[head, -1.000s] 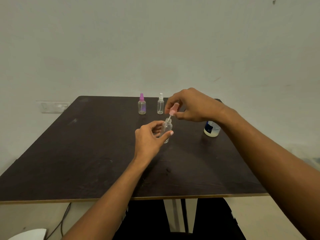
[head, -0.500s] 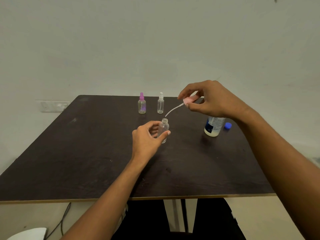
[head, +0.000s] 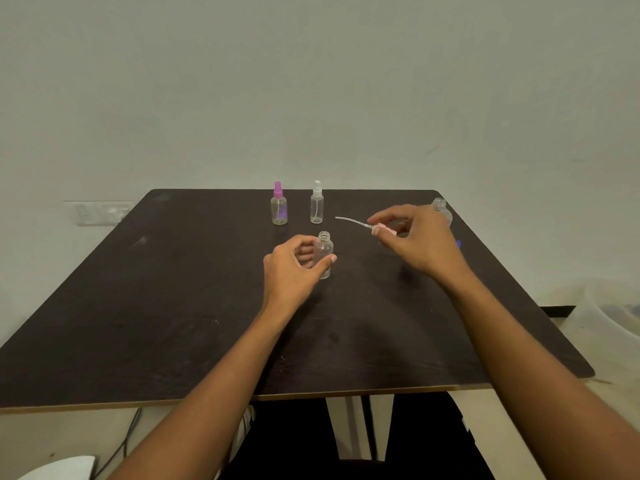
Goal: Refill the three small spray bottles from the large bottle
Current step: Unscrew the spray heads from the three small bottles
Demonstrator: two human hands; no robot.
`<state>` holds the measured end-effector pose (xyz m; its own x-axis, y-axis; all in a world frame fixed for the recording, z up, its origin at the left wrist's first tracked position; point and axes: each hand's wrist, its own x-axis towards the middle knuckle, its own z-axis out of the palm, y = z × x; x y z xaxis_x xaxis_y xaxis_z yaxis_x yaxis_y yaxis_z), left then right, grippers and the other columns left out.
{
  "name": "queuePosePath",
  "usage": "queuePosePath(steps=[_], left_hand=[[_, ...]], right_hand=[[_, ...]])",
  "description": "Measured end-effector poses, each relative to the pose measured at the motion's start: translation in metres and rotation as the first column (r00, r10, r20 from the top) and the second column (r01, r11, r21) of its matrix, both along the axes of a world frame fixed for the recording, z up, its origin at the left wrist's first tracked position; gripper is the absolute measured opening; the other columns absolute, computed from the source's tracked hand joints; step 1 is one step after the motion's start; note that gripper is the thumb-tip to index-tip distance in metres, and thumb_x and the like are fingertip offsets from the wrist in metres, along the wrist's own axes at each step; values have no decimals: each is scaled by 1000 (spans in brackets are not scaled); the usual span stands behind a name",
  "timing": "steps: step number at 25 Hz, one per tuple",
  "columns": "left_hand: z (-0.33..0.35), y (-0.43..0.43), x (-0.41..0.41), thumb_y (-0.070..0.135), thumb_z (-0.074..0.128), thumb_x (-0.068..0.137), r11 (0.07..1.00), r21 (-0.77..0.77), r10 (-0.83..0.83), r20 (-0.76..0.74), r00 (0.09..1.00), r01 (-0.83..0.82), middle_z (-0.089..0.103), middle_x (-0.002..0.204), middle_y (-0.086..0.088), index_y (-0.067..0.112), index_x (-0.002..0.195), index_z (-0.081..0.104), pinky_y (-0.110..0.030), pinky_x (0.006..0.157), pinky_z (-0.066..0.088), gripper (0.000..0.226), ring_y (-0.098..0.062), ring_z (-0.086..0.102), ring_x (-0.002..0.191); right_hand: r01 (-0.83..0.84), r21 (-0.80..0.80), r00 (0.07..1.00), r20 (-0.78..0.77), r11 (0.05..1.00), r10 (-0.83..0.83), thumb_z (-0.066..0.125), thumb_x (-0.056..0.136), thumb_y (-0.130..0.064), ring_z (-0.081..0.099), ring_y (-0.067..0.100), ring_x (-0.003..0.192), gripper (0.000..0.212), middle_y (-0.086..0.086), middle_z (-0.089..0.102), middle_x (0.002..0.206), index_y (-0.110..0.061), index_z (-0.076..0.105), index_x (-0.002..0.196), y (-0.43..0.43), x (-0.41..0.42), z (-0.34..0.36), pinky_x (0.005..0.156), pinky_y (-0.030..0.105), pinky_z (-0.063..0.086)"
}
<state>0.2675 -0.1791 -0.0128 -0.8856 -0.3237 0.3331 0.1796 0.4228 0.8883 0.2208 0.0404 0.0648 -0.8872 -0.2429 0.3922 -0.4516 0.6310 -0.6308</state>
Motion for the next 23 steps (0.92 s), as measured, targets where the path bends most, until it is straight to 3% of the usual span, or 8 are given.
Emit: queuePosePath(steps=[10, 23], left_hand=[[-8, 11, -39, 31, 94, 76, 998, -64, -11, 47, 999, 14, 75, 93, 12, 21, 107, 74, -2, 70, 51, 38, 10, 69, 82], [-24, 12, -49, 32, 94, 76, 995, -98, 6, 93, 996, 3, 77, 98, 9, 17, 113, 73, -2, 72, 51, 45, 5, 71, 85]], right_hand=[[164, 105, 983, 72, 981, -172, 84, 78, -29, 69, 7, 76, 19, -10, 72, 81, -25, 76, 95, -28, -22, -86, 77, 38, 63], [182, 204, 974, 98, 962, -204, 85, 78, -33, 66, 12, 84, 23, -11, 66, 88, -28, 71, 96, -35, -27, -105, 77, 39, 61]])
